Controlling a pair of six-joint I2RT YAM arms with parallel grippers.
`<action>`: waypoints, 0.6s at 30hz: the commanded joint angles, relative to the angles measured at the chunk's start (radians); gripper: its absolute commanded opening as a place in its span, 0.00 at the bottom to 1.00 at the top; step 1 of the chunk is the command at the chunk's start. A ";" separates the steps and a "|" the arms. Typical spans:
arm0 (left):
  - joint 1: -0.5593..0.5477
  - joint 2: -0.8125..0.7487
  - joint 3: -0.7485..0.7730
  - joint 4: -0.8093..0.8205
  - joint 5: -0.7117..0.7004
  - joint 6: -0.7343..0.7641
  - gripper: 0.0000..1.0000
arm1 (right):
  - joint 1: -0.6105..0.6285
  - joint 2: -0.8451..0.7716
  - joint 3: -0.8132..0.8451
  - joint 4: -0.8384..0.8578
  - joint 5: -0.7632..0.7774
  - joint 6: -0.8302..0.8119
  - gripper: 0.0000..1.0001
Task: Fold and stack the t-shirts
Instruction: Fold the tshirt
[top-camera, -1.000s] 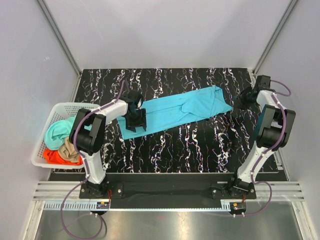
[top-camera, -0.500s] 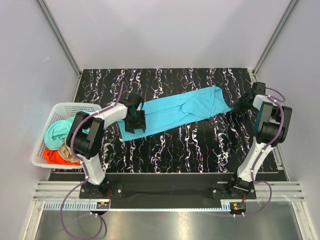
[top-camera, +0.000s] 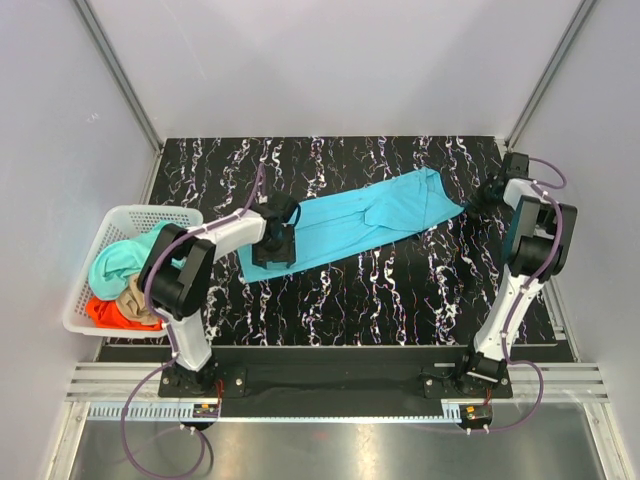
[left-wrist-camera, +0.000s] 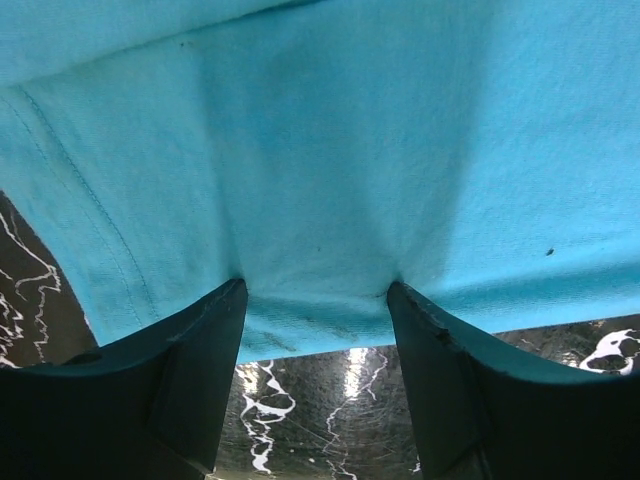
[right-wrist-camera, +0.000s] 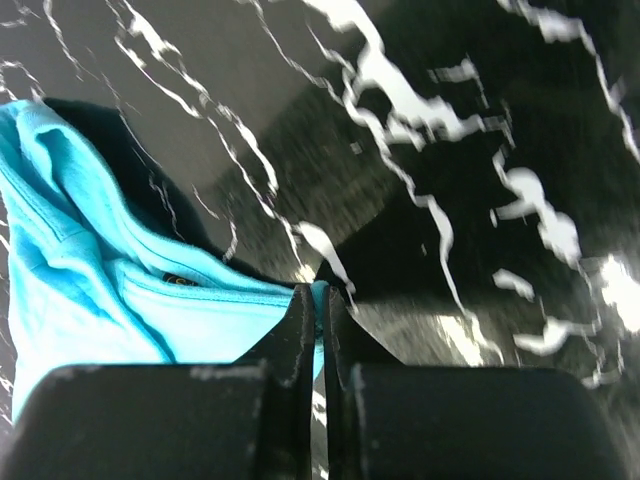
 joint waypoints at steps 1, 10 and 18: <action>-0.047 0.000 -0.028 -0.049 0.010 -0.037 0.66 | -0.003 0.042 0.072 0.066 -0.005 -0.055 0.00; -0.063 -0.109 0.098 -0.115 0.118 -0.015 0.68 | -0.003 0.205 0.371 -0.041 0.006 -0.126 0.01; -0.073 -0.176 0.012 -0.014 0.322 0.102 0.66 | -0.003 0.376 0.706 -0.118 0.017 -0.155 0.14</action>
